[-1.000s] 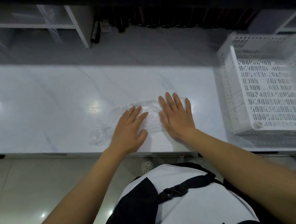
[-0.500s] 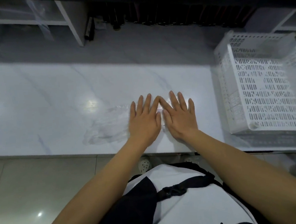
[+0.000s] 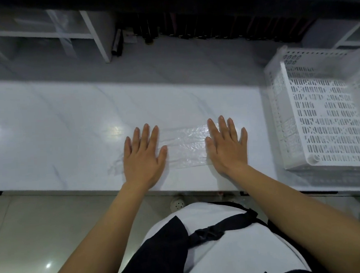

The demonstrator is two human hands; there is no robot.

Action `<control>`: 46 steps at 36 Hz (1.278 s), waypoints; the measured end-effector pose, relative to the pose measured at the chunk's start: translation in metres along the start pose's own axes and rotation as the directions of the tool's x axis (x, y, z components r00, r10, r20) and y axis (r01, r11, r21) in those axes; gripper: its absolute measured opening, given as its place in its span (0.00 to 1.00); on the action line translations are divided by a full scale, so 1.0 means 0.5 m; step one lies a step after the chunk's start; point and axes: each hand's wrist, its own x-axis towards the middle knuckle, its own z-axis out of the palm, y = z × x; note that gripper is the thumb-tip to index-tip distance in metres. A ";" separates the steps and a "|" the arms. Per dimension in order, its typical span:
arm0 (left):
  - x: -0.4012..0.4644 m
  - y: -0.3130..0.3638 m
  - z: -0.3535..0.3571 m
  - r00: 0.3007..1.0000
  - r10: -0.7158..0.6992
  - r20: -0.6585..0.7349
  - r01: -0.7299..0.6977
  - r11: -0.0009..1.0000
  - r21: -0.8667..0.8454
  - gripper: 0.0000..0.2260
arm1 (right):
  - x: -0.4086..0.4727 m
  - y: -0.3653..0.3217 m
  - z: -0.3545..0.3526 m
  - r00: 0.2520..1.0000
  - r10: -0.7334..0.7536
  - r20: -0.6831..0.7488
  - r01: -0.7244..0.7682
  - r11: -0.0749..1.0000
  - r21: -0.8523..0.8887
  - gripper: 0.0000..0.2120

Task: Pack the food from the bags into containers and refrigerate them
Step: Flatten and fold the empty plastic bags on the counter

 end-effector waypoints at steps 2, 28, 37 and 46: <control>-0.002 -0.008 -0.001 1.000 -0.023 -0.003 0.023 1.000 -0.003 0.30 | 0.000 -0.001 -0.001 1.000 0.000 0.003 0.000 1.000 0.000 0.28; 0.200 0.141 -0.156 0.888 0.202 0.412 -0.143 0.975 -0.170 0.20 | 0.001 -0.002 0.001 1.000 -0.006 -0.014 0.006 0.999 -0.048 0.29; 0.229 0.154 -0.169 0.842 0.216 0.495 -0.148 0.974 -0.172 0.11 | -0.001 -0.002 0.000 1.000 -0.001 -0.024 -0.001 0.999 -0.054 0.29; 0.231 0.156 -0.171 0.810 0.234 0.538 -0.138 0.967 -0.212 0.12 | -0.004 0.001 -0.001 0.997 -0.014 -0.076 0.016 0.999 0.032 0.30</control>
